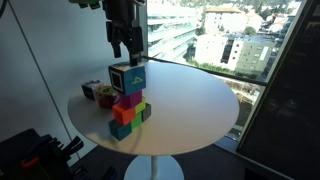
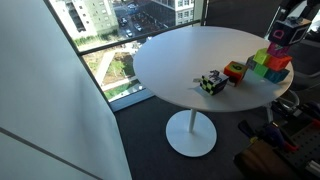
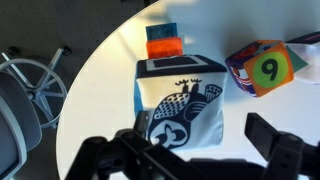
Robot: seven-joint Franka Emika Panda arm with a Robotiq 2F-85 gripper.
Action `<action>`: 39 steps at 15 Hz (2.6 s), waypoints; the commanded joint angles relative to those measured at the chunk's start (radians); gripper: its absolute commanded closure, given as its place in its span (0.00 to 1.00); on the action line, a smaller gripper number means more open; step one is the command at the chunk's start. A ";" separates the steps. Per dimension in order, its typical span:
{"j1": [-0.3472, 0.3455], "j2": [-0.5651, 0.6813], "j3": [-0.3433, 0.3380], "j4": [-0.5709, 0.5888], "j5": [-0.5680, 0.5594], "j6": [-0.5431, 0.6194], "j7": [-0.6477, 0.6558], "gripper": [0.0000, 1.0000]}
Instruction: Put the plushy cube with number 4 on top of the pink block
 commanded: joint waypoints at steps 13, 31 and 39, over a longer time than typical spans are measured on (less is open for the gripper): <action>0.020 -0.003 0.027 0.164 -0.006 -0.189 -0.006 0.00; 0.072 -0.050 0.094 0.365 -0.041 -0.481 -0.005 0.00; 0.073 -0.057 0.092 0.354 -0.023 -0.465 -0.004 0.00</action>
